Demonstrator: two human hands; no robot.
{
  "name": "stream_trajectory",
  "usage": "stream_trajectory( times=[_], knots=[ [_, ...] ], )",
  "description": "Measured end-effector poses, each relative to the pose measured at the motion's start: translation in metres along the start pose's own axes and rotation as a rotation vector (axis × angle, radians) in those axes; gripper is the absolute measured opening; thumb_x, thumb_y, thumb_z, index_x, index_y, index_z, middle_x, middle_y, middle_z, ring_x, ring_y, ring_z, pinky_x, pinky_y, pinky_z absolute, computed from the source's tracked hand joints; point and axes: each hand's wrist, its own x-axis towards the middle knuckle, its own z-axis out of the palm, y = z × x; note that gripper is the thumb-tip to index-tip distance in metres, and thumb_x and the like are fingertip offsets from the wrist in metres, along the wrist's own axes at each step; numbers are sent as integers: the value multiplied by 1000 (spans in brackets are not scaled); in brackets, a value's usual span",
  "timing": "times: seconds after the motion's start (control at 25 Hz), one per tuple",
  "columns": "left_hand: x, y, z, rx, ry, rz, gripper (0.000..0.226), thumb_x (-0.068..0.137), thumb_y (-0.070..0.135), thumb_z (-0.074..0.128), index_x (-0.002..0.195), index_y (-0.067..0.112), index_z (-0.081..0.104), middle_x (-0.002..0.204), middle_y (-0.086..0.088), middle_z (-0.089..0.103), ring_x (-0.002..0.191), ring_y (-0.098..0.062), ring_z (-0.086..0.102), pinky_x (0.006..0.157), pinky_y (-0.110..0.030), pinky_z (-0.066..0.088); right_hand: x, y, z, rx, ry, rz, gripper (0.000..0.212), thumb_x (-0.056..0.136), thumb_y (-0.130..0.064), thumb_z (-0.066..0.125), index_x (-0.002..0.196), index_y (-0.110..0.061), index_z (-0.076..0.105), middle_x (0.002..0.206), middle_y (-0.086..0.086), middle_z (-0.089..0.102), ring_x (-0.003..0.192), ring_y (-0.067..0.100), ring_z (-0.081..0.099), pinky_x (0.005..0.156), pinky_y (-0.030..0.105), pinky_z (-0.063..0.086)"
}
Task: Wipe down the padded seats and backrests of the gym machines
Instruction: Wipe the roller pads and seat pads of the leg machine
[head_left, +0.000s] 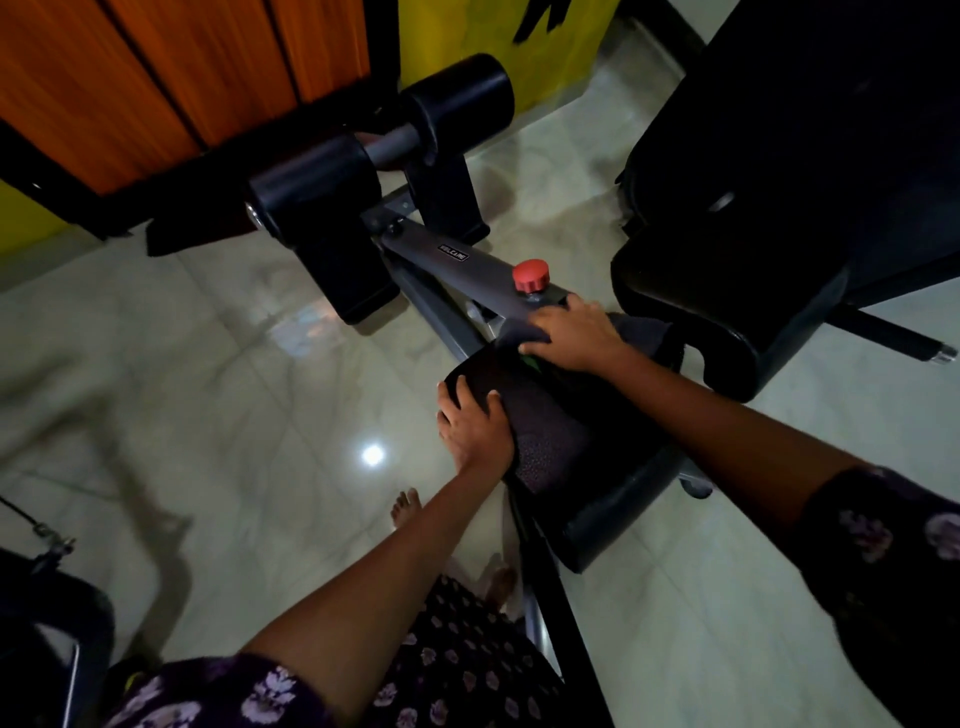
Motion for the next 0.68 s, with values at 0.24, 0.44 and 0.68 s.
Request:
stream_trajectory(
  times=[0.24, 0.44, 0.68],
  knots=[
    [1, 0, -6, -44, 1, 18, 53, 99, 28, 44, 146, 9, 31, 156, -11, 16, 136, -36, 28, 114, -40, 22, 3, -25, 10, -47, 12, -17, 53, 94, -53, 40, 137, -22, 44, 145, 3, 42, 133, 34, 28, 105, 46, 24],
    [-23, 6, -13, -6, 26, 55, 55, 95, 33, 51, 141, 6, 36, 152, -14, 24, 140, -31, 22, 116, -40, 16, -59, 11, 15, 41, 132, -216, 50, 93, -54, 43, 138, -31, 43, 145, -6, 43, 129, 30, 34, 102, 41, 27],
    [-114, 9, 16, -24, 187, 237, 46, 95, 31, 52, 135, 11, 46, 150, -5, 33, 145, -23, 14, 119, -37, 8, -68, 47, 9, 71, 214, -21, 44, 92, -53, 47, 124, -23, 55, 133, 2, 54, 123, 35, 38, 97, 43, 31]
  ],
)
